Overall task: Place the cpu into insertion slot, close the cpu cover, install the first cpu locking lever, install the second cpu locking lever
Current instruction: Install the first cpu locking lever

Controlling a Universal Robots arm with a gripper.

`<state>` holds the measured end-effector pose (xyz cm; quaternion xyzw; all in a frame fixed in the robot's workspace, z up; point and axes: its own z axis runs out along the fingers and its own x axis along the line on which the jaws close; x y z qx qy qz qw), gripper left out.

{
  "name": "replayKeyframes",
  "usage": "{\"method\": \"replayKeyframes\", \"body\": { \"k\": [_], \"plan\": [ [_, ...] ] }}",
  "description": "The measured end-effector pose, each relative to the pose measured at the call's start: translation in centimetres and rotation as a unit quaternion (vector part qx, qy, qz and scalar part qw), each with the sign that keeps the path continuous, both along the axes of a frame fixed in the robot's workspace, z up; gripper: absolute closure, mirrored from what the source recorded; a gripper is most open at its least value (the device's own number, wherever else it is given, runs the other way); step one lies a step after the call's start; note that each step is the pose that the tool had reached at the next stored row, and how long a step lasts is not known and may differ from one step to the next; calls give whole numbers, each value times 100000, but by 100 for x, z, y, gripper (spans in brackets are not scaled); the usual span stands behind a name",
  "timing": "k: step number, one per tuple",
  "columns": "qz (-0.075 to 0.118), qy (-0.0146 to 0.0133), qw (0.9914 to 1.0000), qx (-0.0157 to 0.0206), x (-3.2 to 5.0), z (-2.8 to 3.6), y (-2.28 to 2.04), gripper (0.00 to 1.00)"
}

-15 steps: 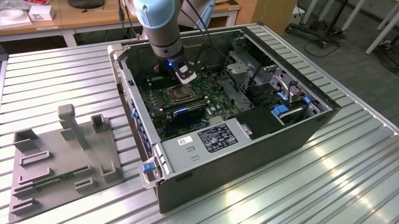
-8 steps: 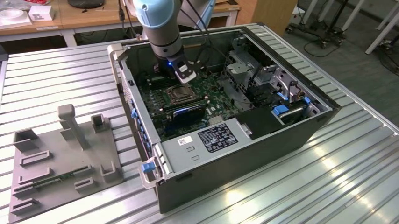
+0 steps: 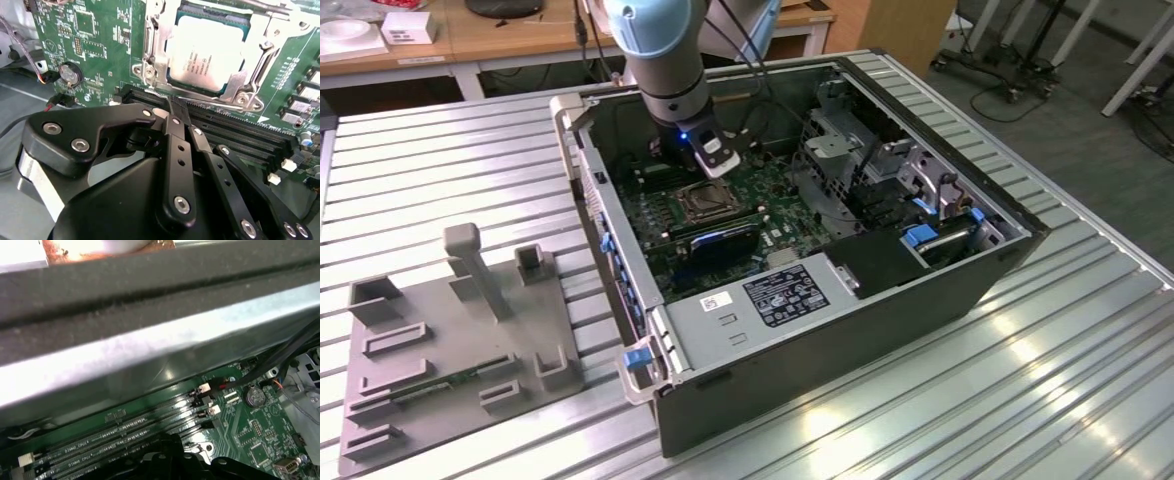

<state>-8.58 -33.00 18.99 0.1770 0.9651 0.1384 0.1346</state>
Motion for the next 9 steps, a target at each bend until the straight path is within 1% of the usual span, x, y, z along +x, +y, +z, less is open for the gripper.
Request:
{"method": "replayKeyframes", "body": {
  "k": [1, 2, 3, 9],
  "plan": [
    [-5, 3, 99999, -339, 0, 0, 0, 89],
    [-10, 6, 99998, -595, 0, 0, 0, 89],
    [-5, 5, 99997, -710, 0, 0, 0, 89],
    [-9, 9, 99997, -826, 0, -1, 9, 89]
  ]
}}
